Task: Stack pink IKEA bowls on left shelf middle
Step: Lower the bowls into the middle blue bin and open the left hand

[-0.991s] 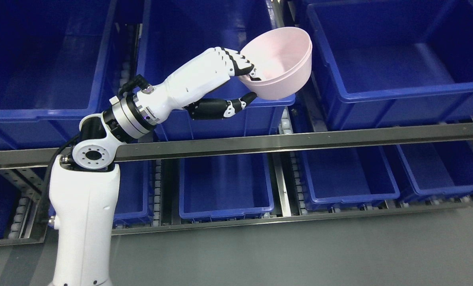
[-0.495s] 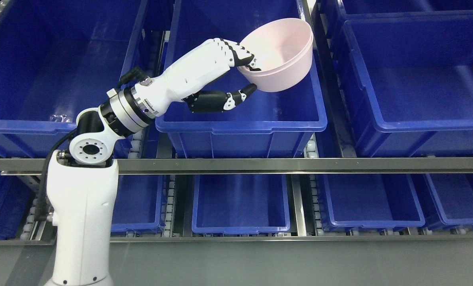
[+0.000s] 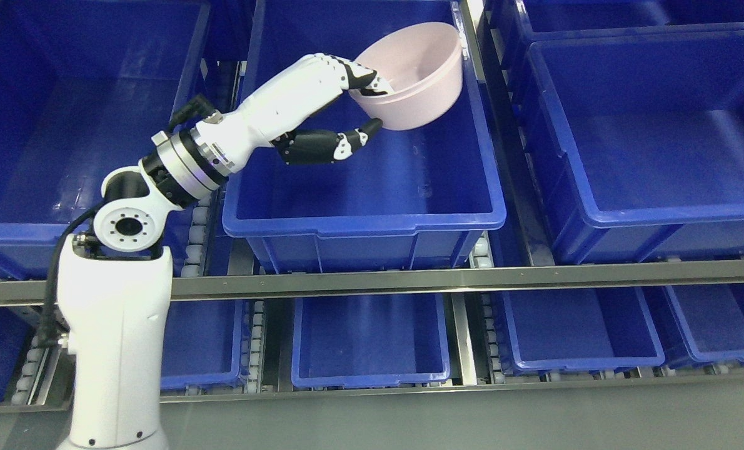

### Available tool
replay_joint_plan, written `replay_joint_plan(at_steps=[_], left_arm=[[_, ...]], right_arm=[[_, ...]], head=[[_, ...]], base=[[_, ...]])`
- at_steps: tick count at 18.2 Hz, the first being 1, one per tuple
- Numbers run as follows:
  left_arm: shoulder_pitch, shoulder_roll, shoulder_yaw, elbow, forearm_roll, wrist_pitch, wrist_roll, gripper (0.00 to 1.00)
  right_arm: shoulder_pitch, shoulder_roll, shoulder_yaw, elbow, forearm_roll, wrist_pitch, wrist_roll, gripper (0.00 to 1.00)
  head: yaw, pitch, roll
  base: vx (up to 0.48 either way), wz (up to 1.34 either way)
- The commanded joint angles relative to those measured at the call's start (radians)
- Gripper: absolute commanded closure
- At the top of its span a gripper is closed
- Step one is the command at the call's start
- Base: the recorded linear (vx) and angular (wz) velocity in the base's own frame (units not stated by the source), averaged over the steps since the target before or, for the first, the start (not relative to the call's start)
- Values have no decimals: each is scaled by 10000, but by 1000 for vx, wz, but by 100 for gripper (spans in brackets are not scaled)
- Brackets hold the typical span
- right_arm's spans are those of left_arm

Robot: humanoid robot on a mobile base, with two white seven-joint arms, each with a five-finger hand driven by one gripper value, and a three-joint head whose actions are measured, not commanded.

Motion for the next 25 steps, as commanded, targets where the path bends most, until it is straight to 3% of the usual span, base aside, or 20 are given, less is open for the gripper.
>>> replay_joint_plan(at_steps=[1,5,9,10,12,16,20,22,23,25], left_arm=[[-91,1431,587,783,-1219,1074,50,92],[-228,1388,160,1996,-1803,1137,50,92],[-963,621,-655,2932,-1881,1152,202,87],[-1102,513,-686,3010,-1927,1152,370,81],[-1210,497,-702,3026,-1927,1137,601,47],[-1119,451,-121,3026,-1851,1121,1090,28],[-965,-205,554,3026,-1698,1167,3218,10],[-889,-249,1077,3057,-585,1183,4492,9],[-813,-249,1002,3239,835,1320,5106,9],[-720,-249,909,3242,3216,2738,6668,8]], right_arm=[[15,-175,-107,-337,0,-2,-2,0],[15,-175,-107,-337,0,-2,-2,0],[15,-175,-107,-337,0,-2,-2,0],[31,-175,-107,-337,0,-2,-2,0],[15,-175,-107,-337,0,-2,-2,0],[15,-175,-107,-337,0,-2,-2,0],[15,-175,-107,-337,0,-2,-2,0],[15,-175,-107,-337,0,-2,-2,0],[15,-175,-107,-337,0,-2,-2,0],[15,-175,-107,-337,0,-2,-2,0]], head=[[0,0,0],[0,0,0],[0,0,0],[0,0,0],[0,0,0],[0,0,0],[0,0,0],[0,0,0],[0,0,0],[0,0,0]], base=[[65,-40],[34,0],[0,0],[0,0],[0,0],[0,0],[0,0],[0,0],[0,0],[0,0]])
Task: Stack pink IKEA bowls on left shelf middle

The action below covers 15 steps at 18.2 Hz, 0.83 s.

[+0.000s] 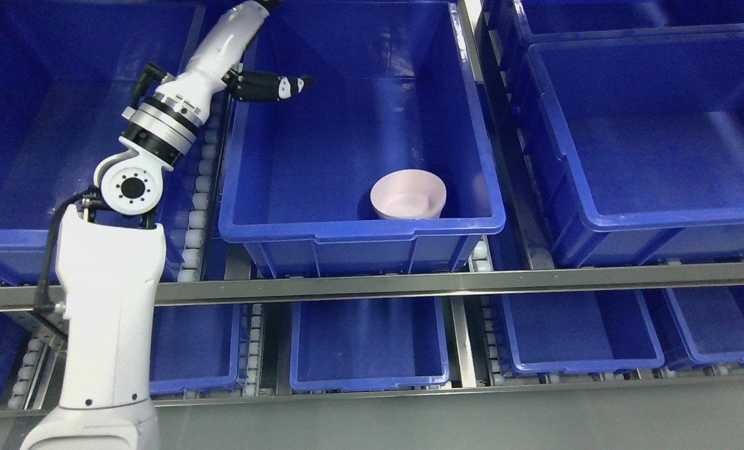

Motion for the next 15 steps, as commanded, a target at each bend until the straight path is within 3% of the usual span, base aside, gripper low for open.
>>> replay_joint_plan(at_steps=[1,3,8,15], left_arm=[[198,-388,645,543,4512,2407,3330,0],[822,-388,477,-219,4659,2800,4462,0],[2191,-388,-60,-2109,4936,3339,4480,0],[3220,-388,-950,-2694,4921,3292,4480,0]], right_arm=[[15,-175,-107,-337,0,-1,-4,0],[30,-175,-107,-337,0,-1,-4,0],[15,-175,-107,-337,0,-1,-4,0],[15,-175,-107,-337,0,-1,-4,0]], head=[[0,0,0],[0,0,0],[0,0,0],[0,0,0]], base=[[0,0],[0,0],[0,0],[0,0]])
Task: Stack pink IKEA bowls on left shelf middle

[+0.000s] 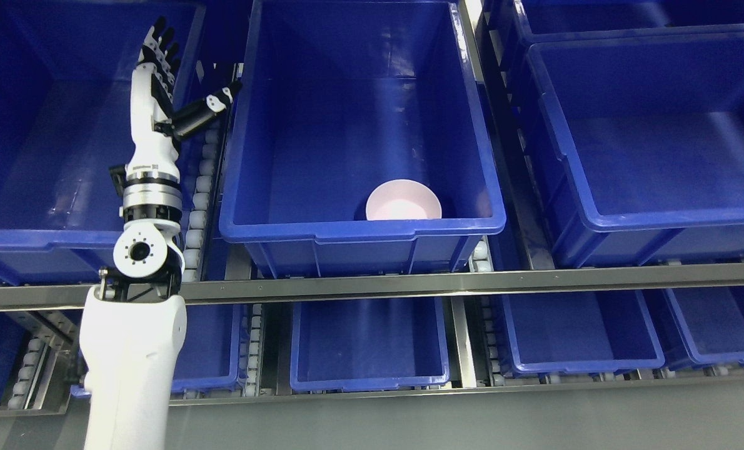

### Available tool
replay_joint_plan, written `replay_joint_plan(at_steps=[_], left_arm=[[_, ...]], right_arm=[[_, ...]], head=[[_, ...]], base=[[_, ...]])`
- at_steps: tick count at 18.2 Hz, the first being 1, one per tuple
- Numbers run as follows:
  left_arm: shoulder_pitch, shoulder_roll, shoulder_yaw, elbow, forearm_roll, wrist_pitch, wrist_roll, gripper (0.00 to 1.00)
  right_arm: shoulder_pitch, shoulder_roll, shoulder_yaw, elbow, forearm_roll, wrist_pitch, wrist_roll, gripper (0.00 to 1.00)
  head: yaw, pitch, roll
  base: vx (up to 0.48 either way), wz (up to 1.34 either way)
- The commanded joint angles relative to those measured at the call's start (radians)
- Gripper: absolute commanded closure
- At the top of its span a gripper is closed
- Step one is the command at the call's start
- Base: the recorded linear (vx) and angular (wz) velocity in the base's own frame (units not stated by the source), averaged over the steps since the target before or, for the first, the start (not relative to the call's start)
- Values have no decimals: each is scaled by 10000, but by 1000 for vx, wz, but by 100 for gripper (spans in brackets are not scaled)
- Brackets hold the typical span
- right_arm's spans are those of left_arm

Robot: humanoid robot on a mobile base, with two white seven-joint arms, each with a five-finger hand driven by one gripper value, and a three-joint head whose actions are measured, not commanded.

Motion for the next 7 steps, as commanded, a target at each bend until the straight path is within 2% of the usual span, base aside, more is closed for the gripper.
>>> replay_joint_plan(at_steps=[1,7], left_arm=[[722,52,-745,-1227,489,11,12,0],[722,52,-730,-1242,489,26,12,0]], right_arm=[[31,-175,-107,-337,0,0,-5,0],[16,-175,-107,-337,0,0,-5,0]], head=[[0,0,0],[0,0,0]], base=[[0,0],[0,0]])
